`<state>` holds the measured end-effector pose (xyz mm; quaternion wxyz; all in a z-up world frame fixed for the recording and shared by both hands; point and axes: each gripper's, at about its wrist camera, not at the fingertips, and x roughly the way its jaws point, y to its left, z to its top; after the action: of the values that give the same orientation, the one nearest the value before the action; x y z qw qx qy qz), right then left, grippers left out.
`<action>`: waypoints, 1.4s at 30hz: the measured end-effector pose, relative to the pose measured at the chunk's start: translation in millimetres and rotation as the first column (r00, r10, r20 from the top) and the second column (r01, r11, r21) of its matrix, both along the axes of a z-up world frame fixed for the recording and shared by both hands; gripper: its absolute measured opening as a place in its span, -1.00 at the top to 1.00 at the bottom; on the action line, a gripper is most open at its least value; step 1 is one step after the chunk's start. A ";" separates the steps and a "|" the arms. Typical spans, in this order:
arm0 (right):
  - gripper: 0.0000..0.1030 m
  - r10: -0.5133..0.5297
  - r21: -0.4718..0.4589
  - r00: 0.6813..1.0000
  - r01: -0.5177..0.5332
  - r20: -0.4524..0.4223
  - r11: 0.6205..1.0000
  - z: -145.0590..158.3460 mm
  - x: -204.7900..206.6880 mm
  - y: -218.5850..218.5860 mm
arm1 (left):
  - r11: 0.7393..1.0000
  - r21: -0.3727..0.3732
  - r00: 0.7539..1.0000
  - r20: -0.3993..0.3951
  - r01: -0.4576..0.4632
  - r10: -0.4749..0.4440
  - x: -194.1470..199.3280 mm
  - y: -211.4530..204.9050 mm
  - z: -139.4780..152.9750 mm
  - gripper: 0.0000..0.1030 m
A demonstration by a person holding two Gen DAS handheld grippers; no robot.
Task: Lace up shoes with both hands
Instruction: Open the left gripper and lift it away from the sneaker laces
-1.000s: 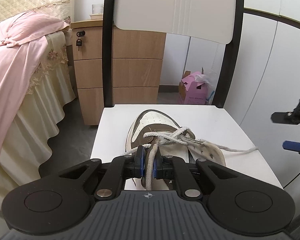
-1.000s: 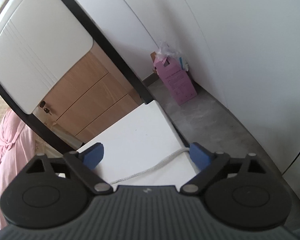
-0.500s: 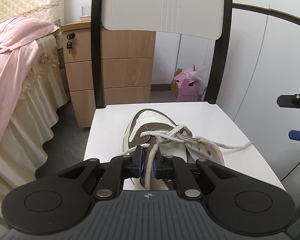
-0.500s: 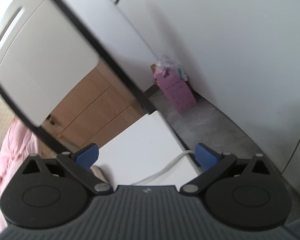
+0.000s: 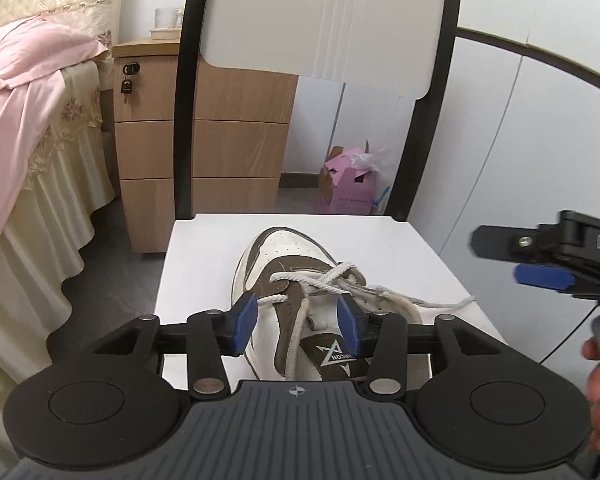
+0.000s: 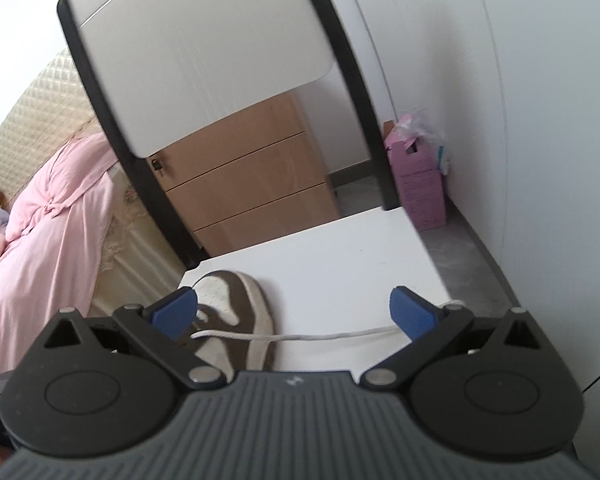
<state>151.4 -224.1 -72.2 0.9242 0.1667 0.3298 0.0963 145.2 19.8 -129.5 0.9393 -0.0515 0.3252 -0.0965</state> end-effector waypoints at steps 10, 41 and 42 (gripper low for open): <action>-1.00 0.067 0.012 0.998 -0.067 0.010 0.998 -7.6 2.7 29.7 | 0.980 -0.197 0.995 0.100 0.030 -0.010 -31.4 37.0 20.0 -0.25; -1.00 0.196 -0.162 0.980 -0.199 -0.033 0.967 -41.3 29.3 91.8 | 0.511 -0.773 0.926 -0.293 -0.376 0.239 20.8 172.7 -48.8 -0.70; -1.00 0.189 -0.155 0.981 -0.194 -0.044 0.969 -43.2 30.1 89.5 | 0.504 -0.771 0.921 -0.307 -0.389 0.242 21.1 173.5 -50.8 -0.68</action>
<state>181.5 -134.6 -115.4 0.9161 0.0614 0.3643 0.1559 166.3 193.3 -180.3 0.7791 -0.5465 0.3016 -0.0582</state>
